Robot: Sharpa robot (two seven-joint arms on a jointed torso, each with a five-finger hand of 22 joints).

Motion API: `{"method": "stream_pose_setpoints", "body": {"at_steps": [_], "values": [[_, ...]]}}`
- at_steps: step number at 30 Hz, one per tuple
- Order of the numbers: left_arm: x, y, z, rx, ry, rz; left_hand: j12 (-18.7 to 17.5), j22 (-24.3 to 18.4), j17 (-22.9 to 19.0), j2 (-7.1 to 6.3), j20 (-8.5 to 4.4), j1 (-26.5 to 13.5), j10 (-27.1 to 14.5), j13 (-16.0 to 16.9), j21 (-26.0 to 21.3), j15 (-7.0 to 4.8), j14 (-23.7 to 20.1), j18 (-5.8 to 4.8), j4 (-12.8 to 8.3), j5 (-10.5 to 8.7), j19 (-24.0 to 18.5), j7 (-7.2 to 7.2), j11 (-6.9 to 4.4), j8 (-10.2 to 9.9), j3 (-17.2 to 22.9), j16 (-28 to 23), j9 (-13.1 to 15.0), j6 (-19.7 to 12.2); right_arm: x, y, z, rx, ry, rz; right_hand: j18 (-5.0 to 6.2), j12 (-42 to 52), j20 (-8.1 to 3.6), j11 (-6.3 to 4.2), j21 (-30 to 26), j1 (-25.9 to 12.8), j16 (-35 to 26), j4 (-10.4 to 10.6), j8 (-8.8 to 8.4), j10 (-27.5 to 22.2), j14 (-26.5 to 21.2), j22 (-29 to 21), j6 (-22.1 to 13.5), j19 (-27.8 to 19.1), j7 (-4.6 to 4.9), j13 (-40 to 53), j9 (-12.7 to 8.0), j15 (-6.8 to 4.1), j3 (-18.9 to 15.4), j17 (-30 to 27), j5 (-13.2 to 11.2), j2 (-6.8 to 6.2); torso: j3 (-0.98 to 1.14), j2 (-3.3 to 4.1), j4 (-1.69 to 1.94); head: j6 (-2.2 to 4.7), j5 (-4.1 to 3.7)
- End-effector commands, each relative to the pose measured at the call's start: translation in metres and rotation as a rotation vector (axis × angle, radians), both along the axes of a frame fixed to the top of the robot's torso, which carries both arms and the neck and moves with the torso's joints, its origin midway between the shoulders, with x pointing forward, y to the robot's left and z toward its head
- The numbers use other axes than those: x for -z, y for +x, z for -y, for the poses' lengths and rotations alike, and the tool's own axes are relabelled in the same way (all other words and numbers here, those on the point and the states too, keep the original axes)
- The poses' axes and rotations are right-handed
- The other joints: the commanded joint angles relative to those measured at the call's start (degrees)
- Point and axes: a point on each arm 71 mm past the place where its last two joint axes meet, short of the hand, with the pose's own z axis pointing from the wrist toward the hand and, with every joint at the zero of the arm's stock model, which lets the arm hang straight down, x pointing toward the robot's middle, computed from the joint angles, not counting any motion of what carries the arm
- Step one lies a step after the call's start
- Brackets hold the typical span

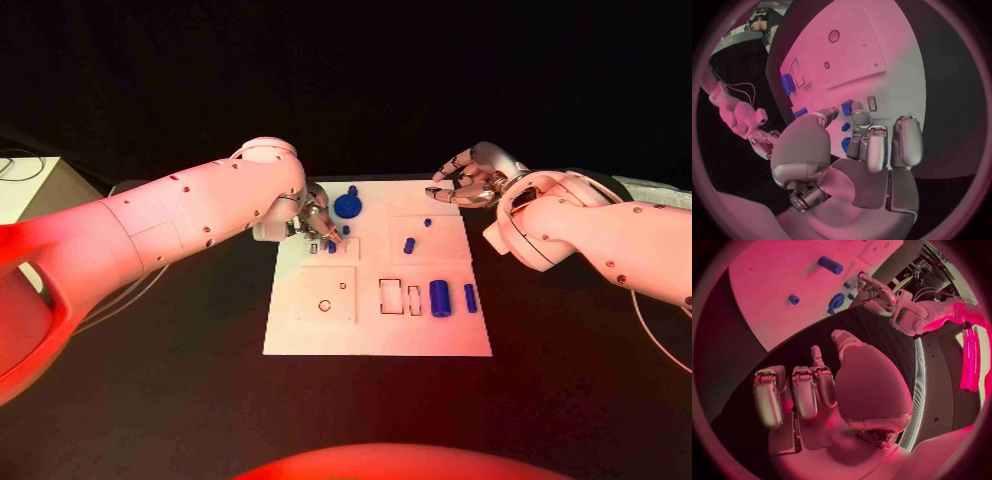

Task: Assemble the parts on the task board

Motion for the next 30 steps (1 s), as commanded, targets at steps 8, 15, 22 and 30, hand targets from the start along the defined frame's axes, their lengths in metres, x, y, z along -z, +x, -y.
{"method": "stream_pose_setpoints", "body": {"at_steps": [8, 15, 22, 30], "values": [[0.003, -0.003, 0.002, 0.011, -0.003, -0.016, 0.0, 1.4, 14.8, 0.77, -0.08, 0.4, -0.1, 0.3, 0.2, -0.06, 5.9, -0.9, 0.5, 0.09, 0.5, 0.14, 0.1, -0.3, -0.2, 0.4, -0.3, 0.5, 0.0, 0.0, -0.001, -0.012, -0.011, 0.005, -0.83, -0.1, -0.09, -0.11, 0.1, -0.4, 0.1, 0.0, 0.31, 1.3, 6.1, 15.1, -0.3, 6.0, -0.12, 10.6, -0.1, 0.05, 0.2, 14.6, 0.3, 0.01, 0.02, 0.03, -0.02, 0.11, 0.05], [0.002, -0.004, -0.001, 0.009, -0.005, -0.008, 0.0, 1.4, 14.8, 0.77, -0.08, 0.4, -0.1, 0.3, 0.2, -0.06, 5.9, -0.9, 0.5, 0.09, 0.5, 0.14, 0.1, -0.3, -0.2, 0.4, -0.3, 0.5, 0.0, 0.0, -0.001, -0.012, -0.011, 0.005, -0.83, -0.1, -0.09, -0.11, 0.1, -0.4, 0.1, 0.0, 0.31, 1.3, 6.1, 15.1, -0.3, 6.0, -0.12, 10.6, -0.1, 0.05, 0.2, 14.6, 0.3, 0.01, 0.0, -0.01, -0.03, 0.14, 0.07], [-0.006, -0.008, -0.004, 0.012, -0.048, -0.003, -0.4, 0.8, 14.4, 0.95, -0.09, 1.3, -0.3, -0.3, -0.1, -0.1, 5.7, -0.76, 0.3, 0.27, 0.2, 0.11, 0.06, -0.7, -0.4, 0.2, -0.6, 0.6, 0.0, 0.001, 0.0, -0.008, -0.012, 0.006, -0.83, -0.1, -0.09, -0.11, 0.1, -0.4, 0.1, 0.0, 0.31, 1.3, 6.1, 15.1, -0.3, 6.0, -0.12, 10.6, -0.1, 0.05, 0.2, 14.6, 0.3, 0.01, -0.06, -0.12, 0.06, 0.57, -0.09], [-0.034, -0.011, -0.014, -0.02, -0.19, 0.027, -4.1, -3.7, 9.7, 1.82, 0.49, 6.3, -4.8, -5.7, -3.4, 0.65, 3.8, 0.31, -0.6, 0.86, -3.1, 1.12, 0.96, -2.5, 0.2, -2.5, -1.7, -1.3, 0.0, 0.003, 0.005, 0.004, -0.009, 0.01, -0.83, -0.2, -0.09, -0.12, 0.1, -0.4, 0.0, 0.0, 0.31, 1.3, 6.0, 15.1, -0.3, 6.0, -0.12, 10.6, -0.1, 0.04, 0.3, 14.5, 0.3, 0.0, -0.07, -0.13, 0.07, 1.14, -0.12]]}}
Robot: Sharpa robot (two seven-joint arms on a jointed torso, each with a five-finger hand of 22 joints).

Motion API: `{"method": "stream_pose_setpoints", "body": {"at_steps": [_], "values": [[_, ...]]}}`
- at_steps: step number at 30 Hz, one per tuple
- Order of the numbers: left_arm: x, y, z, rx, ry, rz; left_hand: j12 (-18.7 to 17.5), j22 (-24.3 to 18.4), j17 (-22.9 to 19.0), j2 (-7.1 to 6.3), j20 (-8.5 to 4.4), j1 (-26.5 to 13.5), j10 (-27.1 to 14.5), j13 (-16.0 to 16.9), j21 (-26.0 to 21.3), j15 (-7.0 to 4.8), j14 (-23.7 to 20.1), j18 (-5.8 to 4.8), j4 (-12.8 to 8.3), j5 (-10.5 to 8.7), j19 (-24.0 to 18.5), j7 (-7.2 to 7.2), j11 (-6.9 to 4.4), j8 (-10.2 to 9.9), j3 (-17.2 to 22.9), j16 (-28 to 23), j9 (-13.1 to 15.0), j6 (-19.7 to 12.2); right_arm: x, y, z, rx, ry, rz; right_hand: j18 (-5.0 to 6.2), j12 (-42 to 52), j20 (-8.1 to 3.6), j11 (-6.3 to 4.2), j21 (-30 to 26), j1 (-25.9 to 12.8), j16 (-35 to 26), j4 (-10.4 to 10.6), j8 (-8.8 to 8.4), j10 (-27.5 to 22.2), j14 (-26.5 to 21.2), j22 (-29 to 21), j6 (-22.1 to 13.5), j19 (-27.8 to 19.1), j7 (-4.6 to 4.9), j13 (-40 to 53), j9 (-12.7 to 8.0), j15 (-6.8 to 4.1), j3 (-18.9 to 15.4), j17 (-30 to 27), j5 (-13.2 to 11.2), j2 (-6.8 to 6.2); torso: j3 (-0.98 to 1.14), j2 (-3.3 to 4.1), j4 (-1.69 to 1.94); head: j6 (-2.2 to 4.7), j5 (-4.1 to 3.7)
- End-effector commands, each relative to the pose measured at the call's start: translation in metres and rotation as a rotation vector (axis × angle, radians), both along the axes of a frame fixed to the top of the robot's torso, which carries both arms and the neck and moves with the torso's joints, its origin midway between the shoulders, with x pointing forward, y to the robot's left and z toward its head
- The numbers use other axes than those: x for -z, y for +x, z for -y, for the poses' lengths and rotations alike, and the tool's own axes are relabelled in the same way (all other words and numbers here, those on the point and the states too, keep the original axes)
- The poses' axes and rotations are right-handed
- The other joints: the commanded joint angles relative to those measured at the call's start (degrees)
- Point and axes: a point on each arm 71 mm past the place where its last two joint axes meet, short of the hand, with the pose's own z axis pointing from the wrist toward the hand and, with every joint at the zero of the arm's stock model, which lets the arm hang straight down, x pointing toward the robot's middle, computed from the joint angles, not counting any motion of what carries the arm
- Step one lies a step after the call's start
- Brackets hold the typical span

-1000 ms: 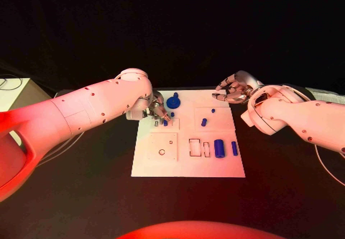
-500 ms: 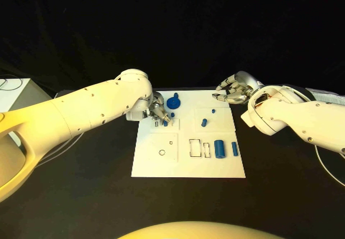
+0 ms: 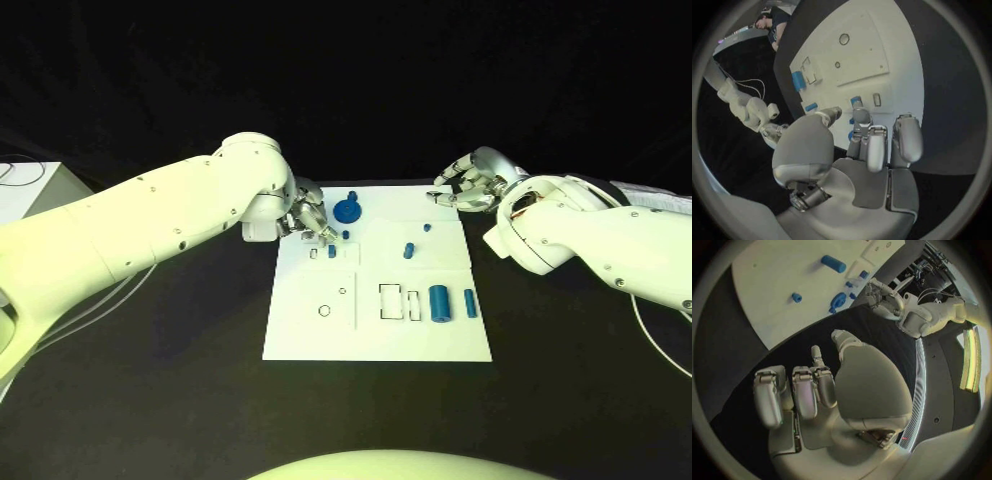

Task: Assemble the parts on the task board

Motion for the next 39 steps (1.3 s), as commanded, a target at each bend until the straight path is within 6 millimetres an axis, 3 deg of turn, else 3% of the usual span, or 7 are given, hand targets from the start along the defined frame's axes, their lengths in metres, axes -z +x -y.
{"method": "stream_pose_setpoints", "body": {"at_steps": [1, 3, 6, 17, 19, 29, 39], "values": [[-0.011, -0.001, -0.002, -0.022, -0.1, 0.007, -1.7, -2.1, 8.6, 0.34, 0.3, 1.8, -2.2, -2.5, -1.5, 0.74, 3.4, 0.58, -0.6, 0.23, -1.5, 0.36, 0.4, -0.6, 0.6, -1.4, -0.3, -1.1, 0.0, 0.001, 0.001, -0.007, -0.004, 0.009, -0.83, -0.2, -0.09, -0.12, 0.1, -0.4, 0.0, 0.0, 0.31, 1.3, 6.0, 15.1, -0.3, 6.0, -0.12, 10.6, -0.1, 0.04, 0.3, 14.5, 0.3, 0.0, 0.0, 0.02, 0.02, 0.46, 0.04], [-0.018, -0.001, -0.009, -0.032, -0.112, 0.029, -2.6, -3.7, 6.8, 0.9, 0.49, 3.3, -3.3, -3.9, -2.8, 0.92, 2.6, 0.97, -1.1, 0.26, -2.6, 0.61, 0.6, -1.0, 1.7, -2.5, -0.4, -1.9, -0.001, 0.001, 0.002, -0.003, -0.003, 0.012, -0.83, -0.2, -0.09, -0.12, 0.1, -0.4, 0.0, 0.0, 0.31, 1.3, 6.0, 15.1, -0.3, 6.0, -0.12, 10.6, -0.1, 0.04, 0.3, 14.5, 0.3, 0.0, -0.01, 0.03, 0.04, 0.67, -0.05], [-0.029, 0.001, -0.021, -0.054, -0.123, 0.067, -4.1, -5.5, 5.1, 0.6, 0.84, 3.6, -4.9, -6.2, -4.2, 1.39, 1.8, 1.33, -0.9, 0.15, -3.7, 1.35, 1.2, -1.9, 2.2, -3.7, -0.9, -3.2, -0.001, 0.002, 0.005, 0.005, -0.002, 0.016, -0.83, -0.2, -0.09, -0.12, 0.1, -0.4, 0.0, 0.0, 0.31, 1.3, 6.0, 15.1, -0.3, 6.0, -0.12, 10.6, -0.1, 0.04, 0.3, 14.5, 0.3, 0.0, -0.05, 0.11, 0.11, 0.96, -0.18], [-0.043, 0.021, -0.048, -0.202, -0.177, 0.213, -4.1, -6.2, 4.3, -0.77, 1.82, 3.9, -5.6, -6.5, -5.0, 2.57, 1.6, 1.41, 0.2, -0.11, -3.7, 3.04, 2.63, -4.3, 1.6, -4.2, -2.9, -6.1, -0.001, 0.003, 0.009, 0.02, 0.001, 0.028, -0.83, -0.2, -0.1, -0.13, 0.1, -0.4, 0.0, 0.0, 0.31, 1.3, 6.0, 15.1, -0.3, 6.0, -0.13, 10.6, -0.1, 0.04, 0.3, 14.4, 0.4, 0.01, -0.09, 0.42, -0.06, 2.49, -0.03], [-0.044, 0.024, -0.049, -0.222, -0.183, 0.227, -4.0, -6.0, 4.5, -1.04, 1.91, 3.8, -5.6, -6.5, -4.9, 2.67, 1.7, 1.37, 0.4, -0.14, -3.5, 3.14, 2.72, -4.5, 1.2, -4.1, -3.1, -6.2, -0.002, 0.003, 0.01, 0.025, -0.002, 0.032, -0.83, -0.2, -0.1, -0.13, 0.1, -0.4, -0.1, 0.0, 0.32, 1.3, 6.0, 15.1, -0.3, 6.0, -0.13, 10.6, -0.1, 0.03, 0.4, 14.3, 0.4, 0.02, -0.19, 0.5, -0.14, 2.43, 0.02], [-0.036, 0.044, -0.052, -0.284, -0.157, 0.226, -3.3, -4.0, 6.3, -0.91, 2.19, 2.7, -4.9, -6.4, -3.5, 2.9, 2.6, 0.92, 0.8, -0.34, -1.9, 3.3, 2.92, -5.2, -1.1, -2.8, -4.3, -6.3, -0.003, 0.002, 0.011, 0.046, -0.011, 0.044, -0.81, -0.2, -0.1, -0.15, 0.1, -0.3, -0.1, 0.0, 0.34, 1.3, 5.9, 15.0, -0.2, 6.0, -0.14, 10.6, -0.1, 0.02, 0.5, 14.2, 0.5, 0.09, -0.26, 1.03, -0.19, 3.02, 0.31], [-0.019, 0.054, -0.048, -0.291, -0.074, 0.185, -1.4, -1.8, 8.2, -0.03, 1.82, 1.0, -3.0, -4.1, -1.7, 2.38, 3.5, 0.43, 1.0, -0.5, -0.3, 2.47, 2.26, -4.3, -3.5, -1.5, -5.0, -4.4, -0.004, 0.001, 0.01, 0.045, -0.013, 0.048, -0.79, -0.1, -0.11, -0.15, 0.0, -0.3, -0.1, -0.1, 0.36, 1.3, 6.0, 15.0, -0.2, 5.9, -0.15, 10.6, -0.1, 0.01, 0.6, 14.2, 0.6, 0.16, -0.35, 1.88, -0.8, 3.61, 0.83]]}}
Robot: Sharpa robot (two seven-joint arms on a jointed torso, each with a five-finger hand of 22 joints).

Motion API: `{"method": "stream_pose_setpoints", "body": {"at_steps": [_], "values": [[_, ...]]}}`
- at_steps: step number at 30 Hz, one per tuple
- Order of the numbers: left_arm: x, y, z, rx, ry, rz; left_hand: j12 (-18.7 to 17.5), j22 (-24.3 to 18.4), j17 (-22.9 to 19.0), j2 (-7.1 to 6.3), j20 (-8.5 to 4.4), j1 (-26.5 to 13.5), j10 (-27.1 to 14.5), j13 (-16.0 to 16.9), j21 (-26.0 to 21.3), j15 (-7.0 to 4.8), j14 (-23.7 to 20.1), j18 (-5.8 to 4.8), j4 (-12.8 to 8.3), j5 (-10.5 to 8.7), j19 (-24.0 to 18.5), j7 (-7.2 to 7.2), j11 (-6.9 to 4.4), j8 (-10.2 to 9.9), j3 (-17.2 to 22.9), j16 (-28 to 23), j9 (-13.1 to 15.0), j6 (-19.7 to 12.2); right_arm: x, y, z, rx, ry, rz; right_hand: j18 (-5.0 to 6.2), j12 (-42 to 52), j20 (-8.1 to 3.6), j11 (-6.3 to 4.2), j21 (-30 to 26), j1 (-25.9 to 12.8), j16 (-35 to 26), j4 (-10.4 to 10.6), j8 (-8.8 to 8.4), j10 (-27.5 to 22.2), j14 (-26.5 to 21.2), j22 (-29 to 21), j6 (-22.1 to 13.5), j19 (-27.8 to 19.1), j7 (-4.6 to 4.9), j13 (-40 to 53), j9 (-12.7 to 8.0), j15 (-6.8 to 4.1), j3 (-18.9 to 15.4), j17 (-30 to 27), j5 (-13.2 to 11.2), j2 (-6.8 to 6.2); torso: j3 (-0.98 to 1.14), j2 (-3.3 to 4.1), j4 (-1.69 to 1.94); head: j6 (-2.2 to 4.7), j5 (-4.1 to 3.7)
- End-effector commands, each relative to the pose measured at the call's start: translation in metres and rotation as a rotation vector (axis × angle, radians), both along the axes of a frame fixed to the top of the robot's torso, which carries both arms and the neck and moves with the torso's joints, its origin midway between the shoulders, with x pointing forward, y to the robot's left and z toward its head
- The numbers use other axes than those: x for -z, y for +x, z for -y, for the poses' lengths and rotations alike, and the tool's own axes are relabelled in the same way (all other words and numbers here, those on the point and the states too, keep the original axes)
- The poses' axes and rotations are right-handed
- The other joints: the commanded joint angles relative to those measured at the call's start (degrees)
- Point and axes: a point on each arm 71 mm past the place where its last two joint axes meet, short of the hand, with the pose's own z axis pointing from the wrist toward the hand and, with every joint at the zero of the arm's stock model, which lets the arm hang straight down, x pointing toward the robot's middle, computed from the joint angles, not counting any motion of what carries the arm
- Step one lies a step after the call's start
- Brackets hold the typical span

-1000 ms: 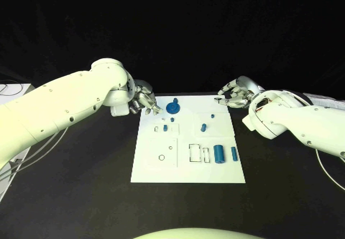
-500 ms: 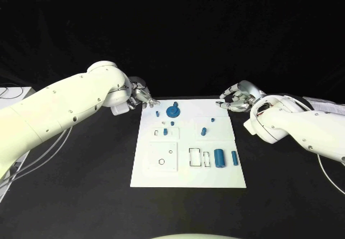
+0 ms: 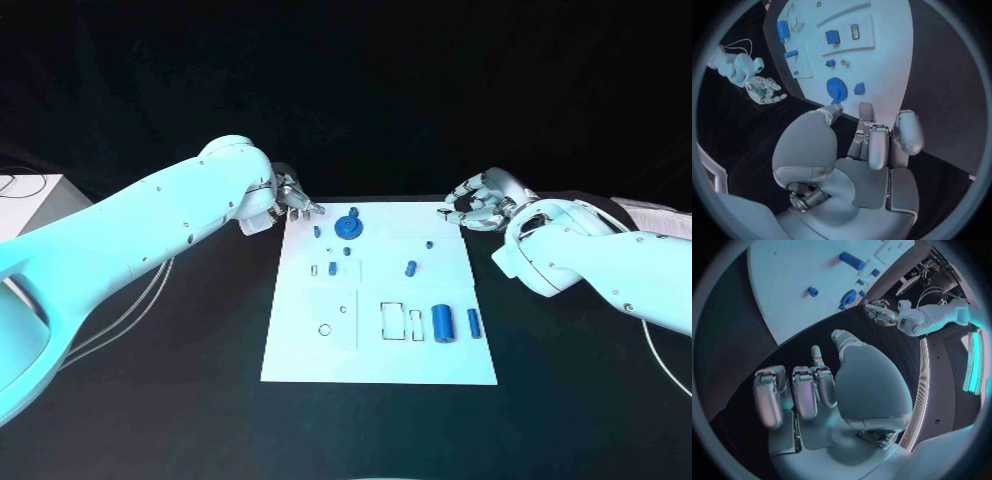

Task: Assemble the parts on the task board

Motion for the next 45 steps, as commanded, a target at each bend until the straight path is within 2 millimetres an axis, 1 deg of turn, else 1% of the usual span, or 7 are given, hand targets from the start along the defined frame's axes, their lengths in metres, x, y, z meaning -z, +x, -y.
{"method": "stream_pose_setpoints", "body": {"at_steps": [1, 9, 14, 19, 27, 33, 45], "values": [[0.002, 0.002, -0.001, 0.014, 0.048, -0.008, 0.6, 0.3, 8.4, 0.0, -0.01, -0.6, 0.7, 0.5, 0.5, -0.06, 3.5, -0.5, 0.0, -0.37, 0.6, 0.01, -0.2, 0.5, -0.6, 0.4, -0.1, 0.5, -0.002, 0.0, 0.0, 0.001, -0.011, 0.014, -0.79, -0.1, -0.11, -0.15, 0.0, -0.3, -0.1, 0.1, 0.36, 1.3, 6.0, 15.0, -0.2, 5.9, -0.15, 10.6, -0.1, 0.01, 0.4, 14.2, 0.3, 0.15, -0.01, 0.45, -0.34, 0.16, 0.11], [0.006, 0.003, -0.001, 0.011, 0.042, -0.038, 1.7, 1.3, 9.1, 0.27, -0.27, -1.5, 1.7, 2.0, 1.2, -0.35, 3.8, -0.71, 0.0, -0.39, 1.2, -0.38, -0.55, 1.4, -1.7, 0.8, 0.1, 1.2, -0.002, 0.0, -0.001, -0.002, -0.011, 0.015, -0.74, -0.2, -0.11, -0.16, -0.2, -0.3, -0.1, 0.1, 0.36, 1.2, 5.9, 14.9, -0.2, 5.9, -0.15, 10.5, -0.1, 0.01, 0.4, 14.1, 0.3, 0.15, -0.04, 0.72, -0.12, 0.16, -0.02], [0.007, 0.002, 0.001, 0.022, 0.04, -0.059, 2.1, 1.5, 9.2, 0.49, -0.4, -1.7, 2.0, 2.5, 1.3, -0.51, 3.8, -0.75, 0.0, -0.3, 1.3, -0.62, -0.74, 2.2, -2.3, 1.0, 0.4, 1.7, -0.002, 0.0, -0.002, -0.003, -0.011, 0.015, -0.74, -0.2, -0.11, -0.16, -0.2, -0.3, -0.1, 0.1, 0.36, 1.2, 5.9, 14.9, -0.2, 5.9, -0.15, 10.5, -0.1, 0.01, 0.4, 14.1, 0.3, 0.15, -0.02, 0.63, -0.32, -0.02, 0.22], [0.009, 0.002, 0.001, 0.031, 0.045, -0.079, 2.4, 1.7, 9.4, 0.94, -0.6, -1.5, 2.2, 2.8, 1.5, -0.77, 3.9, -0.79, -0.1, -0.13, 1.4, -1.02, -1.07, 3.5, -2.8, 1.1, 1.1, 2.4, -0.002, 0.0, -0.002, -0.004, -0.012, 0.014, -0.74, -0.2, -0.11, -0.16, -0.2, -0.3, -0.1, 0.1, 0.36, 1.2, 5.9, 14.9, -0.2, 5.9, -0.15, 10.5, -0.1, 0.01, 0.4, 14.1, 0.3, 0.15, -0.01, 0.65, -0.35, -0.06, 0.26], [0.013, 0.001, 0.003, 0.043, 0.051, -0.105, 2.7, 1.8, 9.5, 1.18, -0.65, -1.3, 2.4, 3.2, 1.6, -0.84, 3.9, -0.8, -0.1, -0.03, 1.4, -1.11, -1.15, 3.8, -2.8, 1.1, 1.3, 2.5, -0.002, 0.0, -0.003, -0.005, -0.012, 0.013, -0.73, -0.2, -0.12, -0.16, -0.2, -0.3, -0.2, 0.1, 0.37, 1.3, 5.9, 14.8, -0.2, 5.8, -0.16, 10.5, -0.1, 0.0, 0.5, 14.1, 0.4, 0.1, -0.07, 0.66, -0.34, -0.2, 0.31], [0.014, 0.0, 0.005, 0.047, 0.044, -0.111, 2.7, 1.9, 9.6, 1.35, -0.7, -1.1, 2.4, 3.2, 1.6, -0.9, 4.0, -0.83, -0.2, 0.04, 1.5, -1.17, -1.22, 4.0, -2.8, 1.2, 1.4, 2.5, -0.001, 0.0, -0.003, -0.006, -0.013, 0.012, -0.73, -0.2, -0.12, -0.16, -0.2, -0.3, -0.2, 0.1, 0.37, 1.3, 5.9, 14.8, -0.2, 5.8, -0.16, 10.5, -0.1, 0.0, 0.5, 14.1, 0.4, 0.1, -0.03, 0.67, -0.29, -0.35, 0.27], [0.013, -0.001, 0.006, 0.039, 0.001, -0.1, 2.6, 1.9, 9.4, 1.77, -0.89, 1.1, 2.2, 3.0, 1.6, -1.07, 3.9, -0.8, -0.4, 0.38, 1.3, -1.33, -1.38, 4.8, -2.5, 1.1, 2.0, 1.9, -0.001, 0.001, -0.004, -0.008, -0.016, 0.008, -0.73, -0.1, -0.12, -0.17, -0.2, -0.3, -0.2, 0.1, 0.37, 1.3, 5.9, 14.8, -0.2, 5.8, -0.16, 10.6, -0.1, 0.0, 0.5, 14.1, 0.4, 0.08, -0.02, 0.71, -0.3, -0.45, 0.3]]}}
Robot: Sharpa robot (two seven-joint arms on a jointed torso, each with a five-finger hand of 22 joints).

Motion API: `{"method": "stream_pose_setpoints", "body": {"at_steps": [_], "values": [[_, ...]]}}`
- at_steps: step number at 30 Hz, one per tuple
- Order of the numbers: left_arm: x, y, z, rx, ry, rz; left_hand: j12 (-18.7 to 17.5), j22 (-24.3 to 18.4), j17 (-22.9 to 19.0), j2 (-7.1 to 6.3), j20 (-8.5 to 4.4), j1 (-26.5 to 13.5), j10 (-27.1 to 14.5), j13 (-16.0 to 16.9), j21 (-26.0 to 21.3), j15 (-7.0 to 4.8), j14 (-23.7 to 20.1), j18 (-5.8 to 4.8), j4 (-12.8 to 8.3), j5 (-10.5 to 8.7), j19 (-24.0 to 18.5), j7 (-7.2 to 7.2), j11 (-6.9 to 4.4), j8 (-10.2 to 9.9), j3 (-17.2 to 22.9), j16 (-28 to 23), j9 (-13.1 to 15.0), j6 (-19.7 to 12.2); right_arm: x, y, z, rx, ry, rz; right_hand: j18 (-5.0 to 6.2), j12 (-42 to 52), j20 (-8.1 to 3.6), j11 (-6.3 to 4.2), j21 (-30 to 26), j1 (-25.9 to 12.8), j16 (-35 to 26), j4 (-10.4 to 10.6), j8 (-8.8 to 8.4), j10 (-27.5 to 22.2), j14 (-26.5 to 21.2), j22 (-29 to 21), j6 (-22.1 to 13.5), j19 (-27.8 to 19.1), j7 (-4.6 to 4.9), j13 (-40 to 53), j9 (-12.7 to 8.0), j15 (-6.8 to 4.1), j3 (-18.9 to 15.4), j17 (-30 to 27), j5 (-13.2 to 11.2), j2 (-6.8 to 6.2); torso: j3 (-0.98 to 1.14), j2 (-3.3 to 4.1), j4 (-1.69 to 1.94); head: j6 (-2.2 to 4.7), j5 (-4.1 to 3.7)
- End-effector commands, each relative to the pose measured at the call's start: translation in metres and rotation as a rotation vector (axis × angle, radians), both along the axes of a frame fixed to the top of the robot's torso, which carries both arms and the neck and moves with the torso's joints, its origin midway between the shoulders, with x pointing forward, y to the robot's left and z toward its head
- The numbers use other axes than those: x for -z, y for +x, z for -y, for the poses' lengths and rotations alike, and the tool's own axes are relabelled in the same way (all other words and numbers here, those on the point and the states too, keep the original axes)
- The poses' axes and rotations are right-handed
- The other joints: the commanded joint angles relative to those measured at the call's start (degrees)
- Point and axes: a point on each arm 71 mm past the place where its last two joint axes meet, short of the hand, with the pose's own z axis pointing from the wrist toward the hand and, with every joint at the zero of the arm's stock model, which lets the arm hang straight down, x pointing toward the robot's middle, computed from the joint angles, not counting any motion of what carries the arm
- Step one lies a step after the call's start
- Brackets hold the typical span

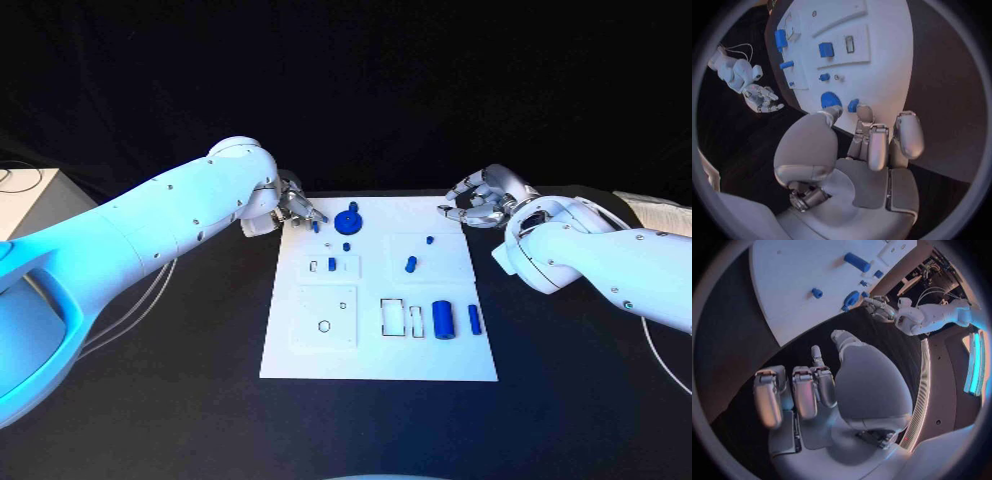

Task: Assemble the parts on the task board

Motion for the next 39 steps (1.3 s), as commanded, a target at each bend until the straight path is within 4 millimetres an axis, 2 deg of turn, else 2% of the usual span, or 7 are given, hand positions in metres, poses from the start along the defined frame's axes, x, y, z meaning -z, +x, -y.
{"method": "stream_pose_setpoints", "body": {"at_steps": [1, 9, 15, 23, 31, 36, 39], "values": [[-0.0007, -0.0007, 0.0029, 0.003, -0.027, -0.003, 0.1, -0.1, 9.4, 0.03, -0.29, 0.9, 0.0, -0.2, 0.2, -0.43, 4.1, -0.78, -0.3, 0.39, 0.2, -0.1, -0.06, 0.3, 0.2, 0.1, 0.1, -0.3, -0.0002, 0.0001, -0.001, -0.009, -0.011, 0.002, -0.73, -0.2, -0.12, -0.17, -0.2, -0.3, -0.2, 0.0, 0.37, 1.3, 5.9, 14.8, -0.2, 5.8, -0.16, 10.6, -0.1, -0.01, 0.3, 14.1, 0.4, 0.08, 0.0, -0.02, 0.0, -0.03, 0.03], [-0.0011, -0.001, 0.0043, 0.004, -0.031, -0.001, 0.2, 0.0, 9.4, 0.77, -0.39, 3.5, -0.1, -0.1, 0.2, -0.58, 4.1, -0.77, -0.4, 0.39, 0.1, -0.3, -0.24, 1.4, 1.5, 0.1, 0.9, -0.8, -0.0001, 0.0003, -0.0016, -0.009, -0.012, 0.001, -0.73, -0.2, -0.12, -0.17, -0.2, -0.3, -0.2, 0.0, 0.37, 1.3, 5.9, 14.8, -0.2, 5.8, -0.16, 10.6, -0.1, -0.01, 0.3, 14.1, 0.4, 0.08, 0.02, 0.0, -0.02, -0.08, 0.1], [-0.0006, -0.0008, 0.0028, 0.002, -0.029, -0.005, 0.2, 0.1, 9.4, 1.58, -0.54, 6.4, -0.1, 0.0, 0.3, -0.76, 4.1, -0.78, -0.8, 0.39, 0.1, -0.52, -0.45, 2.3, 4.2, 0.1, 1.6, -1.5, 0.0, 0.0003, -0.0017, -0.01, -0.011, 0.001, -0.73, -0.2, -0.12, -0.17, -0.2, -0.3, -0.2, 0.0, 0.37, 1.3, 5.9, 14.8, -0.2, 5.8, -0.16, 10.6, -0.1, -0.01, 0.3, 14.1, 0.4, 0.08, 0.02, 0.01, -0.02, -0.14, 0.05], [0.0008, -0.0006, 0.001, 0.005, -0.02, -0.019, 0.4, 0.2, 9.5, 1.58, -0.57, 7.0, 0.1, 0.3, 0.3, -0.8, 4.1, -0.8, -1.0, 0.36, 0.2, -0.57, -0.5, 2.6, 4.9, 0.2, 1.8, -1.5, -0.0001, -0.0004, -0.0025, -0.013, -0.011, 0.0, -0.73, -0.2, -0.12, -0.17, -0.2, -0.3, -0.2, 0.0, 0.37, 1.3, 5.9, 14.8, -0.2, 5.8, -0.16, 10.6, -0.1, -0.01, 0.3, 14.1, 0.4, 0.08, 0.06, 0.04, -0.06, -0.26, 0.05], [0.003, -0.0007, 0.0014, 0.01, -0.012, -0.031, 0.6, 0.2, 9.6, 1.62, -0.6, 7.3, 0.3, 0.6, 0.3, -0.84, 4.1, -0.8, -1.0, 0.38, 0.1, -0.64, -0.56, 2.8, 5.5, 0.2, 2.0, -1.6, -0.0002, -0.0008, -0.0031, -0.016, -0.01, 0.0, -0.73, -0.2, -0.12, -0.17, -0.2, -0.3, -0.2, 0.0, 0.37, 1.3, 5.9, 14.8, -0.2, 5.8, -0.16, 10.6, -0.1, -0.01, 0.3, 14.1, 0.4, 0.08, 0.0, 0.04, -0.06, -0.36, -0.06], [0.0041, -0.0011, 0.0018, 0.013, -0.01, -0.037, 0.7, 0.4, 9.6, 1.34, -0.71, 8.6, 0.2, 0.5, 0.4, -0.96, 4.1, -0.82, -1.7, 0.44, 0.2, -0.76, -0.68, 3.4, 8.6, 0.3, 2.3, -2.0, -0.0002, -0.0009, -0.0032, -0.016, -0.01, 0.0, -0.73, -0.2, -0.12, -0.17, -0.2, -0.3, -0.2, 0.0, 0.37, 1.3, 5.9, 14.8, -0.2, 5.8, -0.16, 10.6, -0.1, -0.01, 0.3, 14.1, 0.4, 0.08, 0.0, 0.03, -0.02, -0.47, -0.11], [0.0044, -0.0014, 0.0018, 0.014, -0.011, -0.04, 0.5, 0.4, 9.7, 0.53, -0.8, 9.4, 0.1, 0.3, 0.4, -1.0, 4.2, -0.8, -3.4, 0.5, 0.1, -0.72, -0.69, 3.9, 13.4, 0.3, 2.6, -2.5, -0.0002, -0.0009, -0.0032, -0.016, -0.01, 0.0, -0.73, -0.2, -0.12, -0.17, -0.2, -0.3, -0.2, 0.0, 0.37, 1.3, 5.9, 14.8, -0.2, 5.8, -0.16, 10.6, -0.1, -0.01, 0.3, 14.1, 0.4, 0.08, 0.0, 0.03, 0.01, -0.41, -0.16]]}}
